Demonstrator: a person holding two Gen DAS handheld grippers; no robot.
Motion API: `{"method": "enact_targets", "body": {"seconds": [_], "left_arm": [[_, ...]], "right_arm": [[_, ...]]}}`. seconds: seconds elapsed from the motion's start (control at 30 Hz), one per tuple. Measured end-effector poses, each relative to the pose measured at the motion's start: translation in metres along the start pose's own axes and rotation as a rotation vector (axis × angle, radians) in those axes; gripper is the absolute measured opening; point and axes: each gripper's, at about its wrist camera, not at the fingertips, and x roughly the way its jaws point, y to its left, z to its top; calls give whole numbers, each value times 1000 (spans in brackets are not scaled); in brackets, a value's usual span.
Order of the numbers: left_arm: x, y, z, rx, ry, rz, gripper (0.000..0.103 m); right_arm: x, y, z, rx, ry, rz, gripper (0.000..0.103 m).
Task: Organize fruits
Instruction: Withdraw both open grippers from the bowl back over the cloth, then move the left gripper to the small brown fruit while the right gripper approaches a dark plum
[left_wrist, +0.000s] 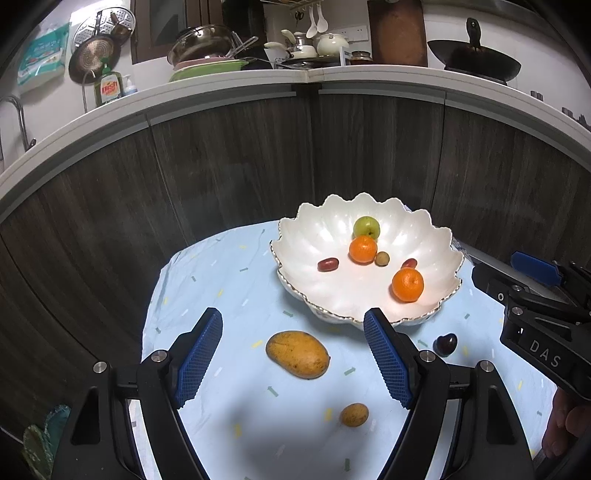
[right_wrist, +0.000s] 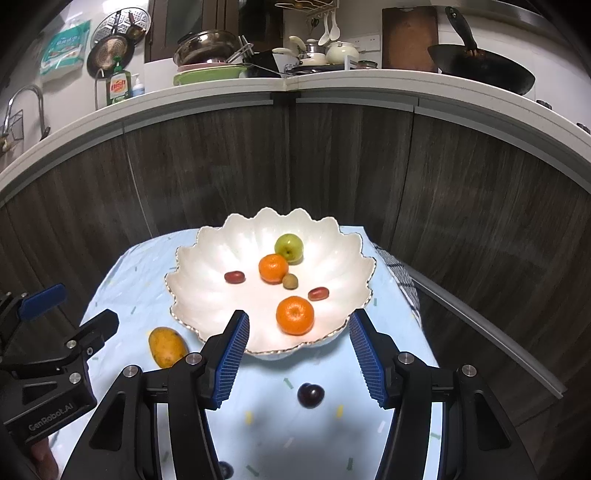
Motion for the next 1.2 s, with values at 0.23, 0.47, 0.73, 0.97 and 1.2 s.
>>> {"method": "enact_targets", "body": {"seconds": [0.23,0.47,0.73,0.97,1.2], "left_arm": [[0,2,-9,23,11,-25,79],[3,4,-19,63,22,-80,79],[9,9,-33,94,49,-145,78],[14,11,-44,109,67,-196,78],[19,8,-55,146,80,-240,78]], "right_arm": [[-3,3,-12,33,12,-10,57],[-5,4,-30,87,43,-31,57],[-3,13,-52,128,86,-50,57],[-1,22,-67,122,120,-55,57],[3,28,-85,120,167,-46,57]]}}
